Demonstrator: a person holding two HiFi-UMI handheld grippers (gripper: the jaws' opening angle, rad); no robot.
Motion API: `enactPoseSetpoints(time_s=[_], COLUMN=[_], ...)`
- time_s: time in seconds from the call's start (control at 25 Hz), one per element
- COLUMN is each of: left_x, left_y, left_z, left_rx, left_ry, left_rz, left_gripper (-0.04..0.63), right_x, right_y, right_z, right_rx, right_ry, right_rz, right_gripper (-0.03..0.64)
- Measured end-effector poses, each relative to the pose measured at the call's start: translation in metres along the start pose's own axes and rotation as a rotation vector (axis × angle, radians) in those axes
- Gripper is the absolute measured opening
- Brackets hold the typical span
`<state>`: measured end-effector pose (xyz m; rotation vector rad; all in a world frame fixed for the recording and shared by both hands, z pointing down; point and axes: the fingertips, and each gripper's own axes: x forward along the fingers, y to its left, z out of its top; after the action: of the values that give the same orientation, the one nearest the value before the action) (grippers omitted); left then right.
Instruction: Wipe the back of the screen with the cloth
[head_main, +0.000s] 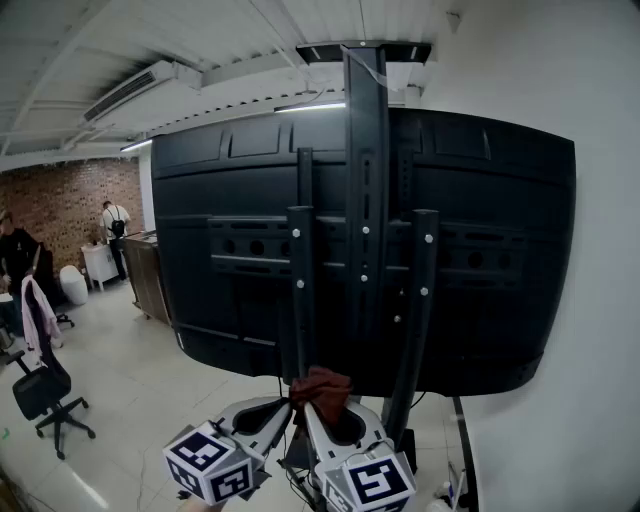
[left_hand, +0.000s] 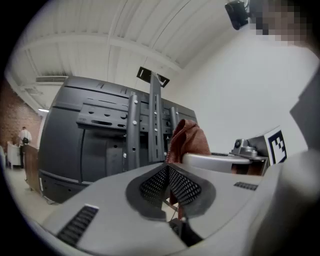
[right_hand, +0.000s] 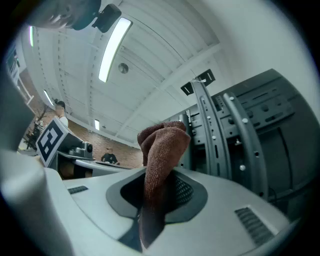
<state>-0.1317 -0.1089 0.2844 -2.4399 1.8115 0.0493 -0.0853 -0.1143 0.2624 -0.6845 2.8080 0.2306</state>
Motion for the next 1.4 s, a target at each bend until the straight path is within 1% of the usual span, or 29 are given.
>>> enactPoseSetpoints(time_s=[0.12,0.2,0.28,0.4,0.48,0.6,0.72,0.96,1.04,1.24,1.4], left_x=[-0.004,-0.007,-0.012,-0.021,-0.026,-0.032,-0.034,-0.041,-0.045,-0.046,-0.034], left_y=[0.021,0.036,0.054,0.086,0.110,0.153,0.205,0.333,0.374,0.463,0.512], left_z=[0.021,0.035,0.050,0.073,0.087,0.108,0.128,0.184,0.202,0.246,0.270], left_rx=[0.013,0.020,0.024,0.045,0.063,0.099,0.109,0.154,0.175,0.181,0.212], left_ry=[-0.009,-0.021,-0.043,-0.077,-0.099,-0.119,-0.132,-0.188,-0.205,-0.248,-0.250], left_rz=[0.052,0.084,0.120,0.174,0.195,0.210,0.195,0.173,0.162,0.143,0.138], left_gripper=[0.014,0.014,0.014,0.014,0.014,0.014,0.014,0.012,0.012,0.012,0.012], right_x=[0.022,0.041,0.065,0.107,0.137,0.186,0.245,0.382,0.426,0.524,0.584], right_y=[0.005,0.007,0.012,0.033,0.044,0.059,0.072,0.107,0.117,0.123,0.114], right_z=[0.023,0.038,0.053,0.078,0.093,0.106,0.114,0.144,0.151,0.173,0.194], right_rx=[0.034,0.048,0.048,0.028,0.013,0.004,-0.016,-0.033,-0.039,-0.037,-0.020], right_ry=[-0.026,-0.060,-0.098,-0.127,-0.140,-0.139,-0.132,-0.138,-0.132,-0.109,-0.073], right_rz=[0.091,0.139,0.195,0.290,0.329,0.363,0.366,0.359,0.342,0.284,0.210], right_gripper=[0.069,0.069,0.069,0.069,0.069,0.069,0.069,0.069,0.069,0.069,0.069])
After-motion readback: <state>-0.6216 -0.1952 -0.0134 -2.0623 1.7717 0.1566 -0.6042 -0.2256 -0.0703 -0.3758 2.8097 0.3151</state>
